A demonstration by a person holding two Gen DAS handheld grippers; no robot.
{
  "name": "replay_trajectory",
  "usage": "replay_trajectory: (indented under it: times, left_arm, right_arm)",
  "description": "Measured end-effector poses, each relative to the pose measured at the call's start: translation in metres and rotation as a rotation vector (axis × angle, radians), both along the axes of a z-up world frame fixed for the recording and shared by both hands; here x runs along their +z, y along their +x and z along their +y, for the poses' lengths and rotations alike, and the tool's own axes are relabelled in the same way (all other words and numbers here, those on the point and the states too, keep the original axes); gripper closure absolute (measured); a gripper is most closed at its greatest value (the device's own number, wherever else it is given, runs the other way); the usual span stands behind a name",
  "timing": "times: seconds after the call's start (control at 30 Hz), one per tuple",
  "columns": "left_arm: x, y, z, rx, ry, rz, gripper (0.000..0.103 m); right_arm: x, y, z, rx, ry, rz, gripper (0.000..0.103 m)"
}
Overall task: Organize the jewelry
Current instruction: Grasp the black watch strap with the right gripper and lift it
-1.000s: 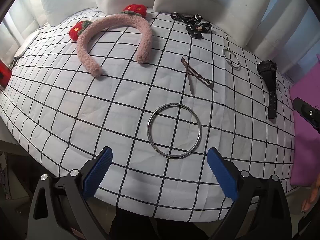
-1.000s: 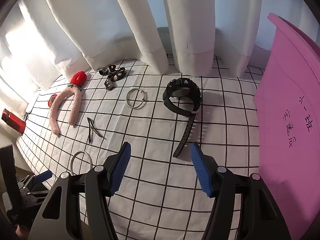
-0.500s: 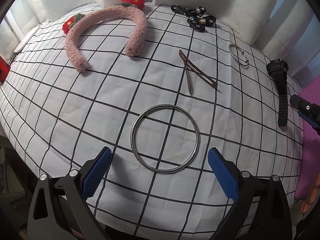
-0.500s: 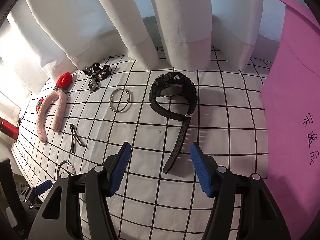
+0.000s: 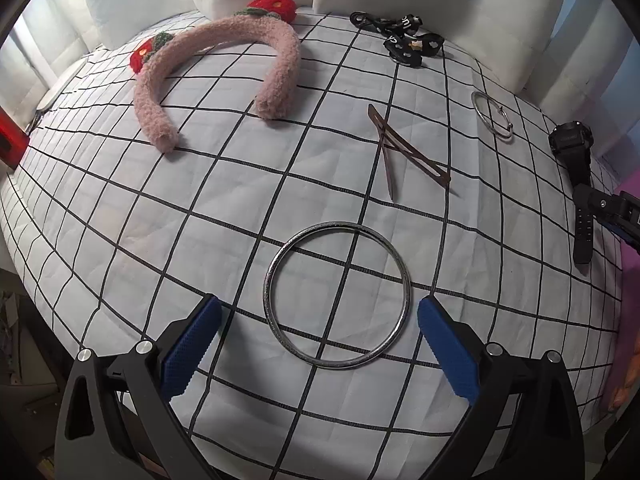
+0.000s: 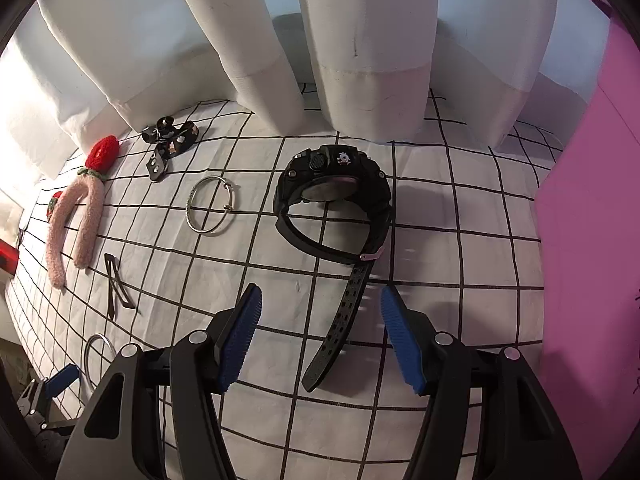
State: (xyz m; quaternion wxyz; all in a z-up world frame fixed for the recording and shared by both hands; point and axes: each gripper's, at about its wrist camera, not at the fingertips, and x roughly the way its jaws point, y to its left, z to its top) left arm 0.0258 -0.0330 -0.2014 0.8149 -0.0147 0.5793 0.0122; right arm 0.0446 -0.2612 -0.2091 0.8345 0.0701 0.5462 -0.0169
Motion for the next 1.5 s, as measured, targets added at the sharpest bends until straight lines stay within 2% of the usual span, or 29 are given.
replay_trajectory:
  times: [0.2,0.37,0.6,0.73,1.0,1.1,1.17,1.23,1.37,1.5]
  left_arm:
    - [0.0,-0.005,-0.001,0.022,0.013,-0.026,0.006]
    - [-0.001,-0.01,-0.001,0.033,0.014,-0.056,0.006]
    - [-0.001,-0.021,-0.003,0.041,0.021,-0.126,0.005]
    - [0.0,-0.02,-0.004,0.061,0.024,-0.128,0.005]
    - [-0.001,-0.015,-0.003,0.056,0.024,-0.124,0.006]
    - [0.001,-0.016,-0.005,0.037,0.02,-0.135,0.011]
    - [0.003,-0.018,-0.008,0.016,0.019,-0.145,0.019]
    - [0.006,-0.021,-0.013,-0.013,0.019,-0.158,0.032]
    - [0.006,-0.021,-0.013,-0.024,0.013,-0.156,0.032]
    - [0.006,-0.02,-0.011,-0.03,0.004,-0.143,0.033]
  right_arm:
    - [-0.015,0.014,0.0,0.011,-0.038,0.035,0.044]
    - [-0.018,0.024,0.004,0.035,-0.082,0.02,0.041]
    - [-0.023,0.036,0.011,0.036,-0.096,-0.01,0.03]
    - [-0.025,0.043,0.013,0.037,-0.103,-0.032,0.026]
    - [-0.028,0.041,0.016,0.048,-0.102,-0.066,0.026]
    - [-0.028,0.036,0.017,0.052,-0.102,-0.071,0.027]
    - [-0.029,0.034,0.019,0.059,-0.101,-0.078,0.03]
    - [-0.027,0.032,0.02,0.058,-0.103,-0.083,0.039]
    - [-0.025,0.029,0.021,0.056,-0.104,-0.085,0.052]
    - [-0.02,0.024,0.017,0.052,-0.109,-0.086,0.078]
